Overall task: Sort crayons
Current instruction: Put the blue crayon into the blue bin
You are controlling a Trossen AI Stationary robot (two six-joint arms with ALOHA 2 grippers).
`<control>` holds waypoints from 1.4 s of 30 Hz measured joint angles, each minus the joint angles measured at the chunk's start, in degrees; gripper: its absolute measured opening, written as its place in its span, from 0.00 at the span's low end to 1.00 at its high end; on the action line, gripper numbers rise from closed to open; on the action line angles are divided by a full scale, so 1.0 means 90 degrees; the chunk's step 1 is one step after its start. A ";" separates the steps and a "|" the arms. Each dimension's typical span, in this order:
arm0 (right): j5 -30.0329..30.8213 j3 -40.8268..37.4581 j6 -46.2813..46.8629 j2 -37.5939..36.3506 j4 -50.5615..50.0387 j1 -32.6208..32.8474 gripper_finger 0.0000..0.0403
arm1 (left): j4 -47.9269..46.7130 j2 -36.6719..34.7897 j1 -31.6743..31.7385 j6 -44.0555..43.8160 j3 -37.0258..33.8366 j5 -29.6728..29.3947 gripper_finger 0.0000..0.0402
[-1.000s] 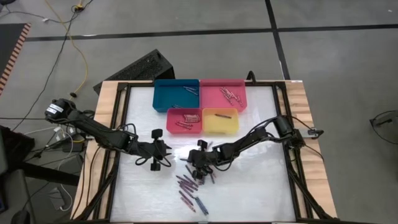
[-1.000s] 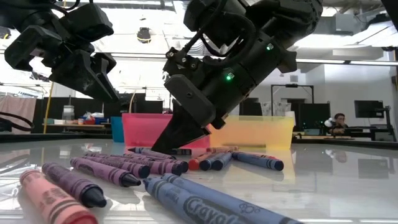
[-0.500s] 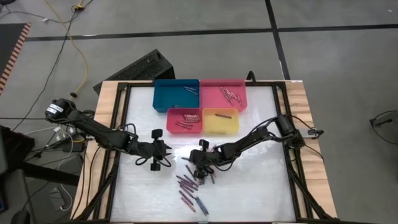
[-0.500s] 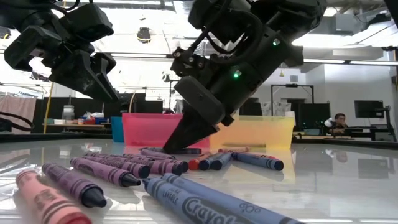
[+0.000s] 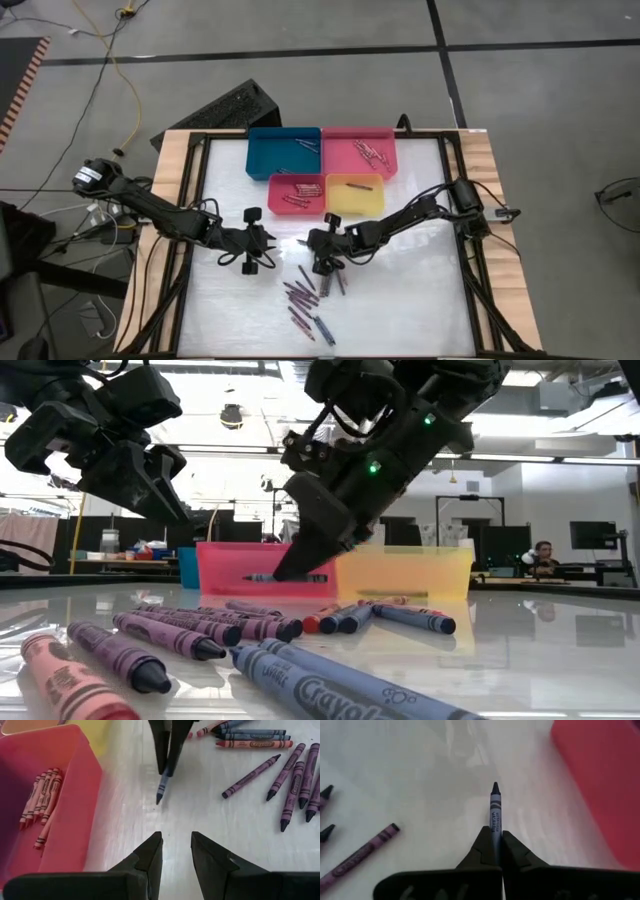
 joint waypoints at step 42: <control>-0.0095 0.1557 -0.2095 -0.0331 -0.0400 -0.3268 0.03 | -0.0135 0.0000 0.0000 0.0024 -0.0002 -0.0003 0.23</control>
